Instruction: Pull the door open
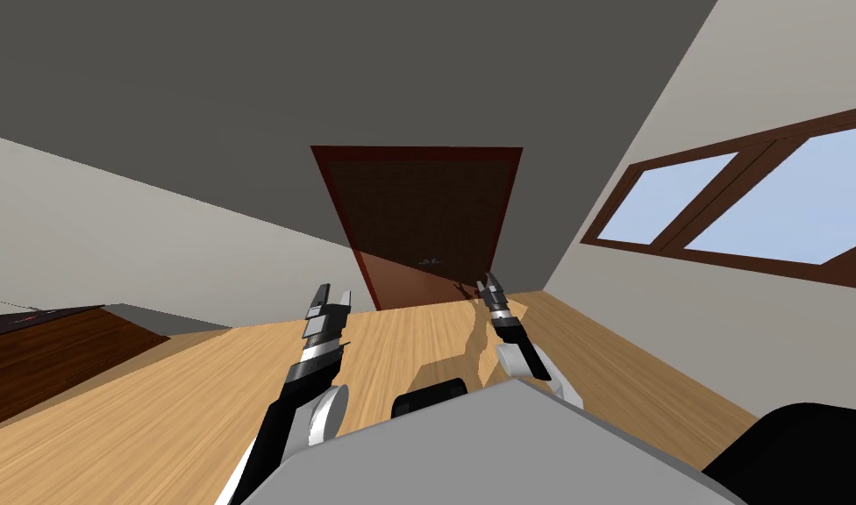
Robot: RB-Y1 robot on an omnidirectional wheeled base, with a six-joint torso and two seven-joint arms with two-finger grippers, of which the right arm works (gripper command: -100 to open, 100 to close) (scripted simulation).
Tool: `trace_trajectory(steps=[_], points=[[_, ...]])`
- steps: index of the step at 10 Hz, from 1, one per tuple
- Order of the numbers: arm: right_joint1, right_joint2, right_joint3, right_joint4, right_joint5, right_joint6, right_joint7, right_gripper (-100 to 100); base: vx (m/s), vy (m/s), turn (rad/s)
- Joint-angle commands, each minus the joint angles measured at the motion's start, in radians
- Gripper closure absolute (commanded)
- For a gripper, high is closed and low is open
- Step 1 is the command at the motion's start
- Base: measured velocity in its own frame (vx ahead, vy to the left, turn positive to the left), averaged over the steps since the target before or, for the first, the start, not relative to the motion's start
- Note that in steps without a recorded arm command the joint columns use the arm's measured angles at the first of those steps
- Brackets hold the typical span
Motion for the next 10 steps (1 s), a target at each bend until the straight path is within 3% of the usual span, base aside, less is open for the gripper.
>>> trace_trajectory(steps=[1,10], points=[[-0.013,-0.005,-0.006,0.042,0.005,-0.013,-0.004,-100,0.108,0.023,0.029],[-0.079,-0.037,-0.047,0.274,0.027,-0.085,-0.03,-100,0.1,0.02,0.036]])
